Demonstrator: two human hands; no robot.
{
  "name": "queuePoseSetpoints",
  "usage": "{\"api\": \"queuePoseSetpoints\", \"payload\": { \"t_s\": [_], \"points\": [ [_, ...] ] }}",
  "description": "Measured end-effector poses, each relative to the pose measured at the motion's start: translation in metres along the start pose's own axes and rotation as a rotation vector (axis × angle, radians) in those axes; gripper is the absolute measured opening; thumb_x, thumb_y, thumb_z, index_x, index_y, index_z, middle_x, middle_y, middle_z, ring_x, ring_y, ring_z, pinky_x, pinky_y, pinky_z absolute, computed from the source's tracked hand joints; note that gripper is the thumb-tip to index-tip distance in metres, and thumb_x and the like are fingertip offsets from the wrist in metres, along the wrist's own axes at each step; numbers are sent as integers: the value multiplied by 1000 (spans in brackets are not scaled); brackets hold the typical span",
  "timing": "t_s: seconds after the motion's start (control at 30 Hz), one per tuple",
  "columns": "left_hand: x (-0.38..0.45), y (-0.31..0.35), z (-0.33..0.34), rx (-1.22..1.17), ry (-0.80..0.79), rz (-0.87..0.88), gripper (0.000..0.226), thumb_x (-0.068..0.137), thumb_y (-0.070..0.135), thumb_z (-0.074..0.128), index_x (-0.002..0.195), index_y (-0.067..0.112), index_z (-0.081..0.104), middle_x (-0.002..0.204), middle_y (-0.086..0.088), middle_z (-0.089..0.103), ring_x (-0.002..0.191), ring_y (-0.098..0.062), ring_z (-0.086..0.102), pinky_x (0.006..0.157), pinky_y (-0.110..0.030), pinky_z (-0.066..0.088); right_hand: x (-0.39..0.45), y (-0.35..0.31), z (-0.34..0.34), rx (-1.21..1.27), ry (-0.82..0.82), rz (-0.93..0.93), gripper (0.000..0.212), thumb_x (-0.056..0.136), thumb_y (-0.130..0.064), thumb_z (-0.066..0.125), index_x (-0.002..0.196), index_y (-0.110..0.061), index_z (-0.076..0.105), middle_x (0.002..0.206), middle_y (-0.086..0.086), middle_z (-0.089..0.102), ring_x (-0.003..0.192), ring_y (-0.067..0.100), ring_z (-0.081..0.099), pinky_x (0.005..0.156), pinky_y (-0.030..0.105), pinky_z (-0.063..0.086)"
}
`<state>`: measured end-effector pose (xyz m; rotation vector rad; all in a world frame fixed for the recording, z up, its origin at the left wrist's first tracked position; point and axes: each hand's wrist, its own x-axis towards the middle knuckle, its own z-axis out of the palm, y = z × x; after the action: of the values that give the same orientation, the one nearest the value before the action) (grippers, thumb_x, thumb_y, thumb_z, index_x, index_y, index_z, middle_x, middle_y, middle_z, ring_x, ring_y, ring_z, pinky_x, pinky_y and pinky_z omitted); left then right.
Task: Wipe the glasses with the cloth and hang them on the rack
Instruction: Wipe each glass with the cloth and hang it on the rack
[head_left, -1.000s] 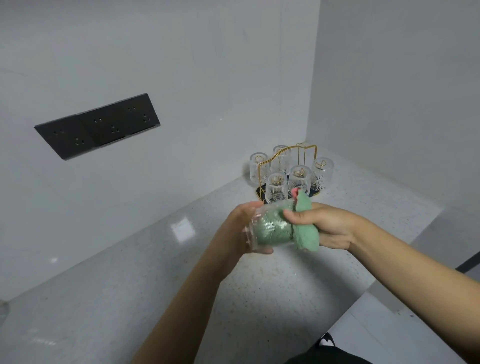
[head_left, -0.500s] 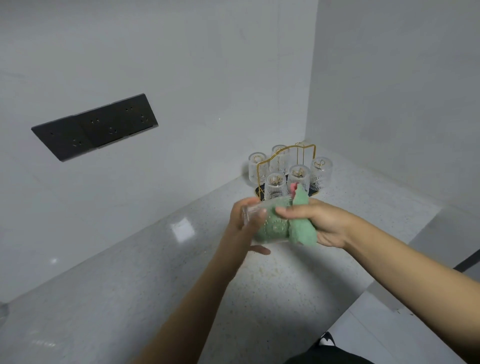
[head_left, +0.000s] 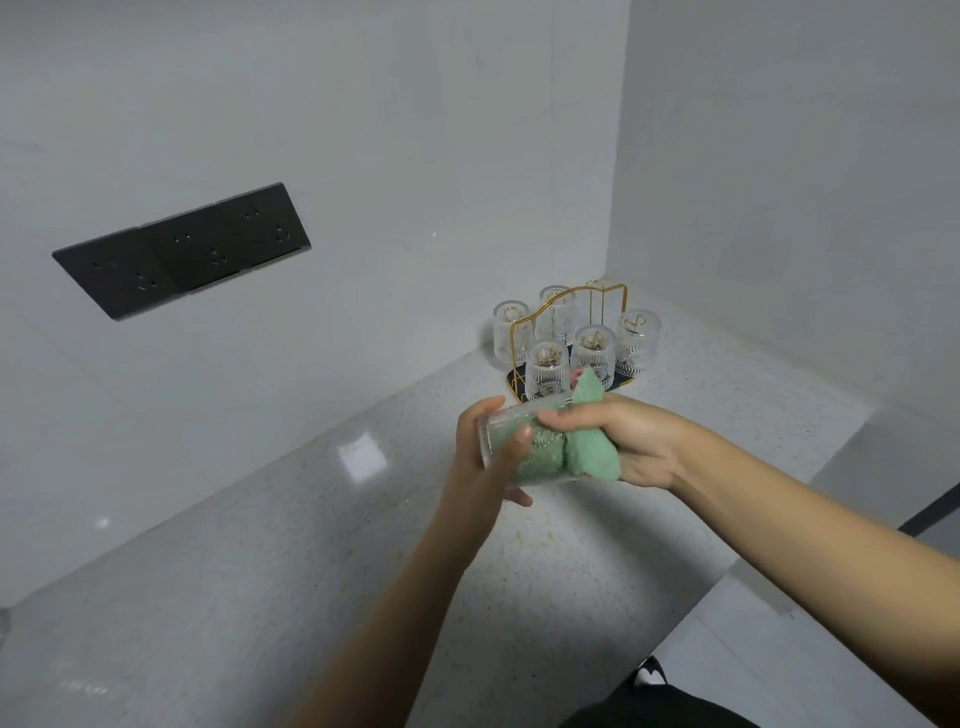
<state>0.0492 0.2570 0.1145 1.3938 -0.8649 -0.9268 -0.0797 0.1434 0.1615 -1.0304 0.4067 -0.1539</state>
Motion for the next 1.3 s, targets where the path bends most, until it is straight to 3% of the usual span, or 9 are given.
{"api": "queuePoseSetpoints", "payload": {
  "t_s": [0.1, 0.3, 0.5, 0.6, 0.73, 0.87, 0.97, 1.13, 1.3],
  "points": [
    [2, -3, 1, -16, -12, 102, 55, 73, 57, 61, 115, 23, 51, 102, -9, 63, 74, -13, 66, 49, -27, 52, 1, 6, 2, 2, -63, -38, 31, 76, -11, 68, 105, 1, 67, 108, 24, 64, 95, 35, 64, 85, 42, 54],
    [4, 15, -10, -91, -271, -338, 64, 92, 67, 40, 125, 16, 60, 93, -6, 70, 63, -13, 63, 48, -21, 48, -1, 12, 5, -525, -65, -116, 30, 83, -8, 59, 110, 6, 59, 110, 31, 61, 102, 45, 58, 96, 50, 44],
    [0, -4, -1, 84, -20, 131, 51, 76, 57, 59, 116, 28, 47, 104, -2, 63, 76, -9, 68, 52, -25, 53, 1, 13, -5, 35, -78, -59, 59, 68, -18, 81, 116, 7, 58, 115, 26, 61, 102, 33, 64, 86, 39, 54],
    [3, 7, -2, -37, -88, -51, 66, 84, 64, 52, 116, 7, 58, 92, -13, 67, 63, -16, 63, 46, -25, 48, -1, 15, 2, -227, -133, -90, 51, 75, -19, 75, 116, 7, 57, 111, 30, 59, 100, 39, 60, 93, 46, 48],
    [2, 19, -7, -117, -283, -382, 58, 97, 63, 30, 114, 21, 67, 90, -4, 71, 58, -12, 60, 46, -18, 42, -5, 7, 7, -631, -142, -103, 32, 83, -7, 60, 110, 10, 57, 109, 35, 58, 100, 40, 60, 96, 46, 45],
    [-1, 5, -4, -47, -106, -127, 45, 85, 60, 52, 117, 29, 55, 105, -10, 68, 66, -13, 68, 49, -25, 53, -1, 4, -2, -167, 1, -57, 44, 78, -5, 62, 119, 9, 54, 120, 25, 59, 104, 31, 62, 93, 38, 51],
    [2, 2, -4, 31, -43, 97, 39, 82, 60, 53, 105, 29, 57, 85, -12, 67, 54, -15, 62, 42, -25, 48, 0, 6, 3, -142, -136, -73, 40, 82, -6, 59, 118, 10, 54, 114, 28, 60, 101, 35, 61, 90, 43, 49],
    [3, 15, -7, -135, -265, -402, 67, 95, 67, 28, 111, 13, 64, 68, -4, 55, 48, -10, 49, 40, -17, 35, -5, 2, 8, -784, -195, -99, 24, 87, -1, 58, 109, 7, 59, 110, 28, 62, 103, 30, 62, 97, 40, 47],
    [2, 1, -2, -67, -131, -139, 77, 71, 74, 60, 125, 19, 54, 105, -15, 67, 63, -17, 66, 45, -24, 50, -3, -1, -2, -264, 43, -26, 40, 78, -4, 65, 114, 9, 56, 119, 27, 59, 102, 32, 61, 95, 41, 48]
  ]
}}
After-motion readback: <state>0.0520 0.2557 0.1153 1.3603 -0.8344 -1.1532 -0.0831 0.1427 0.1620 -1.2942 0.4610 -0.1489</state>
